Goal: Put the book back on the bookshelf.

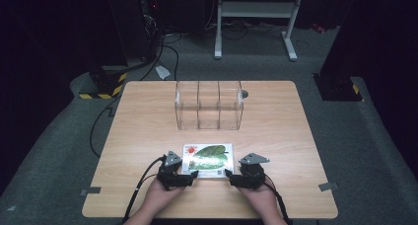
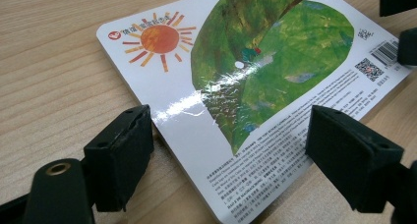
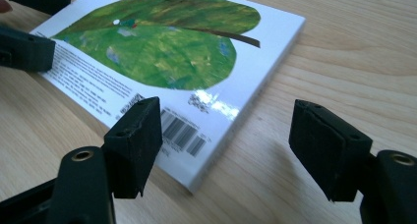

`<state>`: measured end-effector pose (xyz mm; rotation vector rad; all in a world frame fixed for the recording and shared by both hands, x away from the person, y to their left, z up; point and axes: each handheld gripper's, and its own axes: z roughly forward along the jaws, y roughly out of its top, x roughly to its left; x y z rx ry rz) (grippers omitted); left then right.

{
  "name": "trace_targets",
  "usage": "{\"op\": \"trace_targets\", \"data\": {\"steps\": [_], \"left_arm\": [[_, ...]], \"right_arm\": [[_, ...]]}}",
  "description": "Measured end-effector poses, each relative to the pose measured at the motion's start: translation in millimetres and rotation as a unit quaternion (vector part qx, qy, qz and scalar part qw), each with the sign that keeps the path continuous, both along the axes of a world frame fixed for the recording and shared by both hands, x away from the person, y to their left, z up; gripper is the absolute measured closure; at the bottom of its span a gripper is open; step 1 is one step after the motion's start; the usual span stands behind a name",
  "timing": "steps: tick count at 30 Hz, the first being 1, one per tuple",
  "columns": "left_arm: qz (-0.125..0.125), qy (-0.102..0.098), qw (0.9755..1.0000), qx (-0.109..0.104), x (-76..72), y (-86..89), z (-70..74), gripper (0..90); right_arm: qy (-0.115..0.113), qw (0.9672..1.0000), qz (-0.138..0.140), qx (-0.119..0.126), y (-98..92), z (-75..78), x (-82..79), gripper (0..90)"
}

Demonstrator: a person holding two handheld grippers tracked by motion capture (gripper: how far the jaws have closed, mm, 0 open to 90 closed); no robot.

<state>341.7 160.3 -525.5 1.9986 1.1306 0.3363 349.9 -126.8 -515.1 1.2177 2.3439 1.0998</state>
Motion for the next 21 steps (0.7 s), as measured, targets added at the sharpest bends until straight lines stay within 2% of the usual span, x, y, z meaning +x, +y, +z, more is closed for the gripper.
{"op": "trace_targets", "data": {"steps": [5, 7, 9, 12, 14, 15, 16, 17, 21], "left_arm": [[0.004, 0.002, 1.0, -0.002, -1.0, -0.1, 0.0, 18.2], [0.006, 0.006, 1.0, -0.005, -1.1, 0.0, 0.2, 17.6], [0.009, 0.008, 0.9999, -0.008, -0.6, 0.0, 0.6, 17.4], [0.023, 0.022, 0.9992, -0.026, 0.3, -2.4, 1.4, 16.3], [0.032, 0.022, 0.999, -0.022, 0.9, -6.2, 1.9, 15.2], [0.042, 0.023, 0.9985, -0.028, -0.3, -9.8, 1.7, 15.1], [0.042, 0.023, 0.9985, -0.028, -0.3, -9.8, 1.7, 15.5], [0.041, 0.016, 0.9989, -0.014, -2.6, -14.6, 1.4, 15.9], [0.036, 0.011, 0.9992, -0.011, -3.6, -14.1, 1.3, 18.3]], "right_arm": [[0.012, 0.9998, -0.005, 0.013, 7.0, -2.3, 6.8, 27.2], [0.025, 0.9993, -0.013, 0.025, 7.9, -3.5, 6.8, 26.1], [0.028, 0.9991, -0.007, 0.03, 8.9, -4.8, 6.8, 25.7], [0.04, 0.9984, -0.004, 0.041, 11.7, -6.5, 5.5, 23.8], [0.043, 0.9984, -0.003, 0.035, 14.6, -5.8, 3.1, 20.8], [0.044, 0.9985, -0.003, 0.032, 14.4, -5.6, 2.8, 19.6], [0.044, 0.9985, -0.003, 0.032, 14.4, -5.6, 2.8, 19.6], [0.044, 0.9985, -0.004, 0.031, 13.1, -5.6, 2.6, 17.9], [0.047, 0.9983, -0.001, 0.036, 9.2, -5.5, 1.5, 17.9]]}}
